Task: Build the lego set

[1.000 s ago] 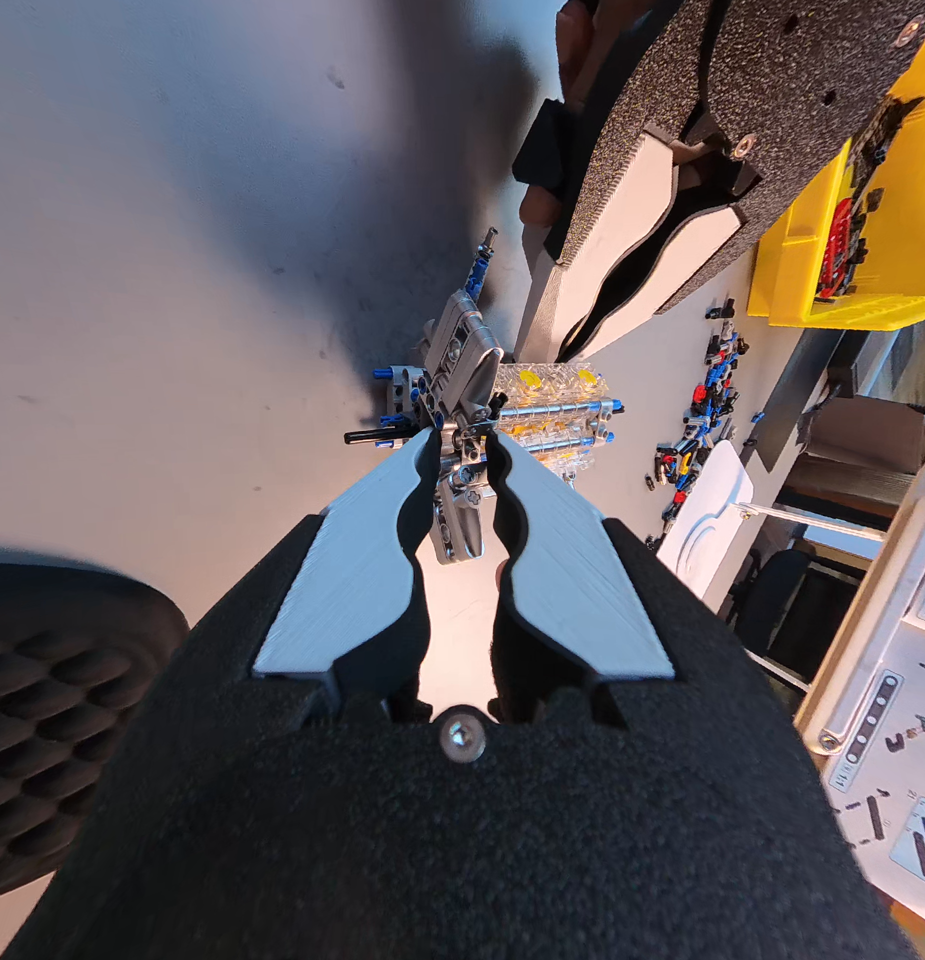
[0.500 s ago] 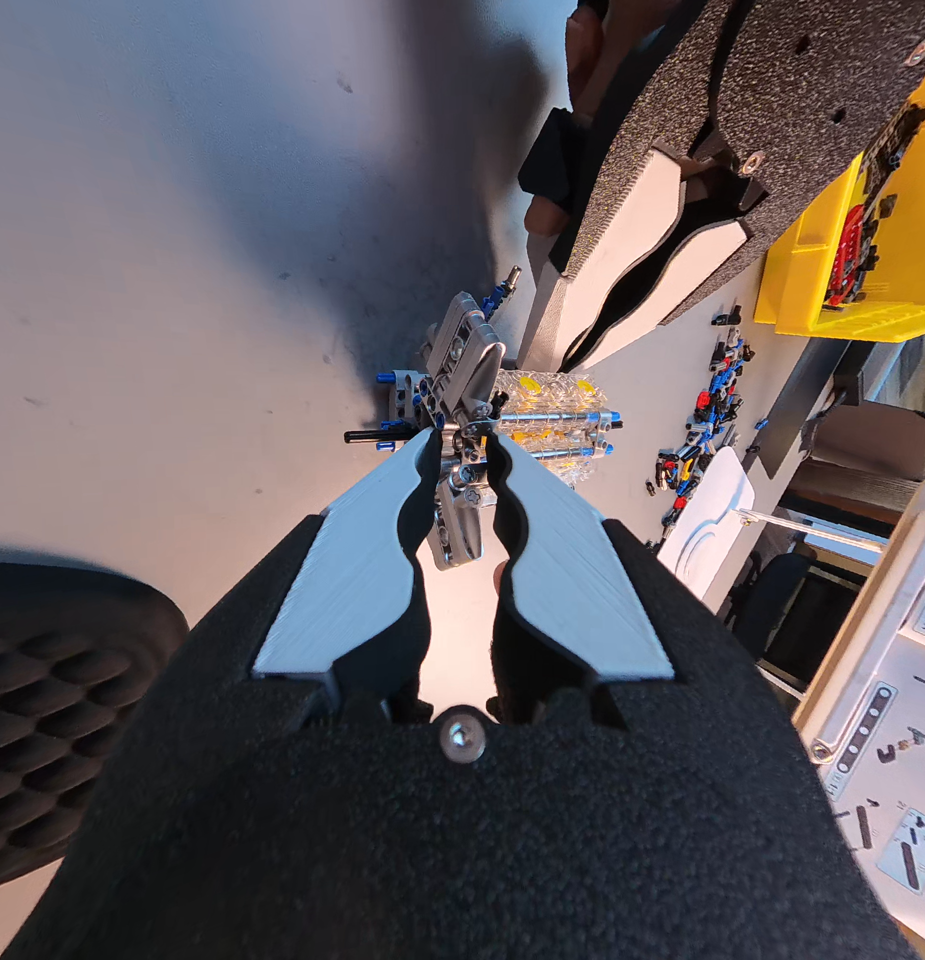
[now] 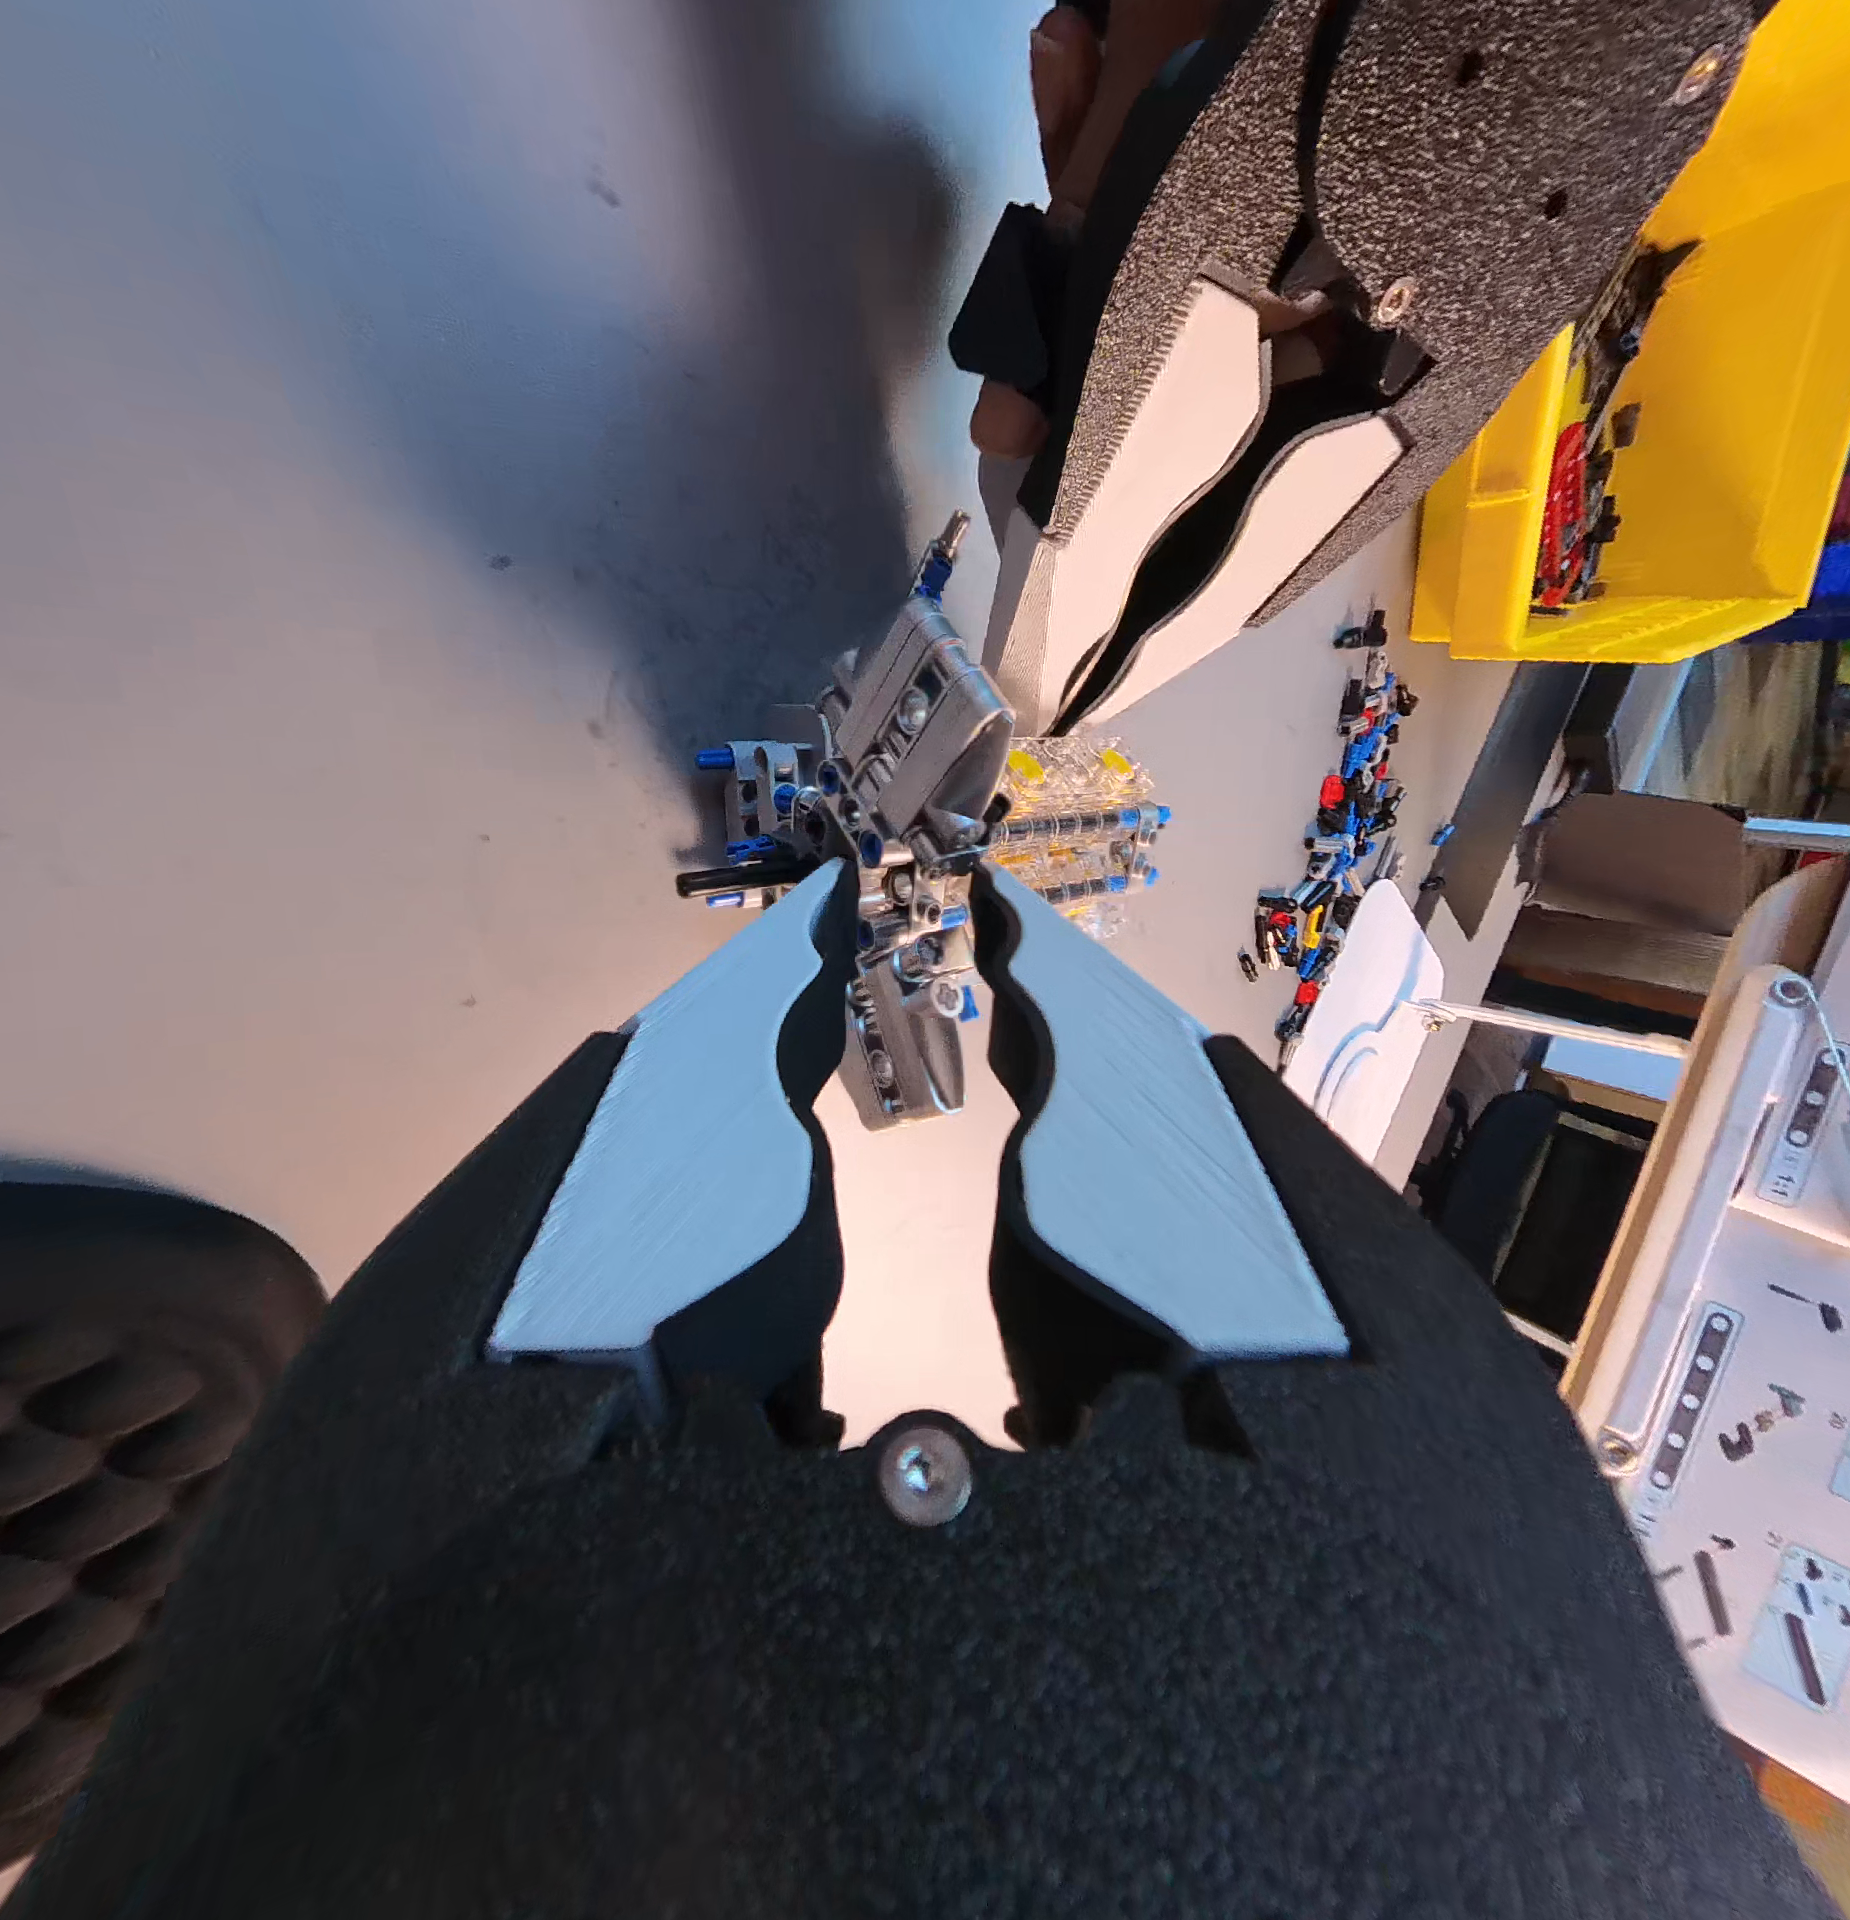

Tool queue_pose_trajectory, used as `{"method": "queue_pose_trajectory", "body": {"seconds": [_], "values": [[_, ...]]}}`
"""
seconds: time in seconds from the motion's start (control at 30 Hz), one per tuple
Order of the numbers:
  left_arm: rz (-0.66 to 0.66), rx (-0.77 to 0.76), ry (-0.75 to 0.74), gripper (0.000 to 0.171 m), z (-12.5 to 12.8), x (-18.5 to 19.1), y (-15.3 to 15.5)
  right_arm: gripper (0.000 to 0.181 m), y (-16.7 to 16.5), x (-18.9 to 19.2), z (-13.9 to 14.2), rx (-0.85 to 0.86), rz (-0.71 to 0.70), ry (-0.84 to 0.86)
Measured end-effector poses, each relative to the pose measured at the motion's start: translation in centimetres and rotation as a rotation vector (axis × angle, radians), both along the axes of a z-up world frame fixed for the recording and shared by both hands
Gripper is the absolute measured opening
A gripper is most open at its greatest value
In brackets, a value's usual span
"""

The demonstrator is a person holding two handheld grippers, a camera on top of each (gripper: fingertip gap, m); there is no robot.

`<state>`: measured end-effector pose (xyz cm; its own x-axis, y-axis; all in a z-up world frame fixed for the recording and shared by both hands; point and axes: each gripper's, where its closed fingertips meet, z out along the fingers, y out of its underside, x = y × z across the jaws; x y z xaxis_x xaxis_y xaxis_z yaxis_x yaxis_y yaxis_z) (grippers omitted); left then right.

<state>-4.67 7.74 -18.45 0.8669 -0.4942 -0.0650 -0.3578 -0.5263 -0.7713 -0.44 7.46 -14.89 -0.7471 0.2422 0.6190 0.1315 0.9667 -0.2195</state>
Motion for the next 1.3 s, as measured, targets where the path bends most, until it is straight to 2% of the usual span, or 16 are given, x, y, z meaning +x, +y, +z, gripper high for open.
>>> {"method": "queue_pose_trajectory", "body": {"seconds": [0.1, 0.23, 0.27, 0.4, 0.57, 0.67, 0.77, 0.83, 0.97, 1.07, 1.17, 1.3], "values": [[-0.003, -0.013, -0.016, 0.0, 0.0, 0.1, -0.1, 0.02, -0.2, 0.3, 0.0, -0.052, -0.017, -0.013], [-0.066, -0.038, -0.041, 0.001, 0.2, -0.1, -0.9, 0.023, 0.3, 0.2, 0.1, -0.034, -0.03, -0.034], [-0.093, -0.034, -0.042, 0.01, 0.4, -0.2, -1.3, 0.022, 0.3, 0.3, 0.0, -0.025, -0.029, -0.039], [-0.169, 0.029, -0.023, 0.016, 1.0, -2.0, -2.5, 0.022, 0.3, 0.3, -0.1, 0.021, -0.032, -0.056], [-0.22, 0.033, -0.032, 0.04, -0.5, -4.4, -2.2, 0.025, 0.6, 0.6, 0.6, 0.052, -0.088, -0.07], [-0.283, -0.012, -0.071, 0.052, -1.3, -4.2, -2.2, 0.03, 0.8, 1.2, 2.0, -0.09, -0.243, -0.088], [-0.356, -0.025, -0.07, 0.054, -1.4, -3.5, -2.5, 0.038, 0.2, 2.1, 2.7, -0.405, -0.524, -0.104], [-0.402, -0.037, -0.058, 0.049, -1.6, -2.8, -2.9, 0.044, -0.1, 2.9, 2.0, -0.585, -0.716, -0.093], [-0.483, -0.038, -0.039, 0.044, -1.7, -1.5, -3.7, 0.05, -0.9, 3.9, -1.1, -0.899, -1.042, -0.045], [-0.529, -0.045, -0.027, 0.044, -1.8, -0.9, -4.4, 0.058, -1.6, 3.3, -2.4, -1.048, -1.143, 0.028], [-0.563, -0.048, -0.031, 0.045, -1.8, -0.3, -5.1, 0.057, -0.7, 2.8, -3.0, -1.007, -1.155, 0.1], [-0.609, -0.048, -0.015, 0.046, -1.8, 0.3, -6.0, 0.05, 0.0, 2.7, -2.6, -0.994, -1.106, 0.081]]}}
